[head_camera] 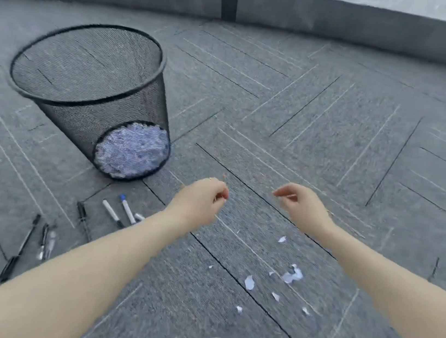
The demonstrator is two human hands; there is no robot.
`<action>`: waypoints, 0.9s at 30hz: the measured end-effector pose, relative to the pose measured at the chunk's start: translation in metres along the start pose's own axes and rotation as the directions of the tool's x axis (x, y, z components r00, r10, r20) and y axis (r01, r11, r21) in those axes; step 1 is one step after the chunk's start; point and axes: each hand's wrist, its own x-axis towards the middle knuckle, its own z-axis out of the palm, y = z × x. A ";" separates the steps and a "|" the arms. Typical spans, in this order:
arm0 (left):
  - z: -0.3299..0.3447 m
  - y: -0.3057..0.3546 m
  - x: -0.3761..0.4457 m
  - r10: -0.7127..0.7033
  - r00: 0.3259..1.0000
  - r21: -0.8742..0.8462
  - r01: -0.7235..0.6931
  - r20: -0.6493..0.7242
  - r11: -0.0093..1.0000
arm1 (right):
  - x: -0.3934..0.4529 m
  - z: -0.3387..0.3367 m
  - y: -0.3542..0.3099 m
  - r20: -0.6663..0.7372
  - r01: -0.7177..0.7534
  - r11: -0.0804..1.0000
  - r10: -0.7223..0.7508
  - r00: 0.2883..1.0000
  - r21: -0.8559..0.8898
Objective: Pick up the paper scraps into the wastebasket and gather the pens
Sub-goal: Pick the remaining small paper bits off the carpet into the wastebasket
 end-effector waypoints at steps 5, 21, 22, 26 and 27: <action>0.086 0.015 -0.043 -0.039 0.931 0.094 0.006 0.362 0.996 | -0.046 0.038 0.100 -0.004 -0.151 0.986 0.151 0.989 -0.064; 0.180 0.024 -0.052 -0.041 0.983 0.093 0.025 0.176 0.995 | -0.029 0.064 0.116 -0.057 0.038 0.965 -0.054 0.997 -0.258; 0.178 0.022 -0.052 -0.054 0.982 0.055 0.044 0.179 0.998 | -0.029 0.063 0.115 -0.056 0.031 0.968 -0.046 0.997 -0.251; 0.162 0.023 -0.051 -0.142 0.962 -0.157 0.181 0.232 0.971 | -0.034 0.057 0.103 -0.083 -0.126 0.992 0.126 0.989 0.001; 0.159 0.023 -0.050 -0.138 0.954 -0.199 0.194 0.266 0.961 | -0.039 0.053 0.101 -0.115 -0.165 0.982 0.175 0.978 0.092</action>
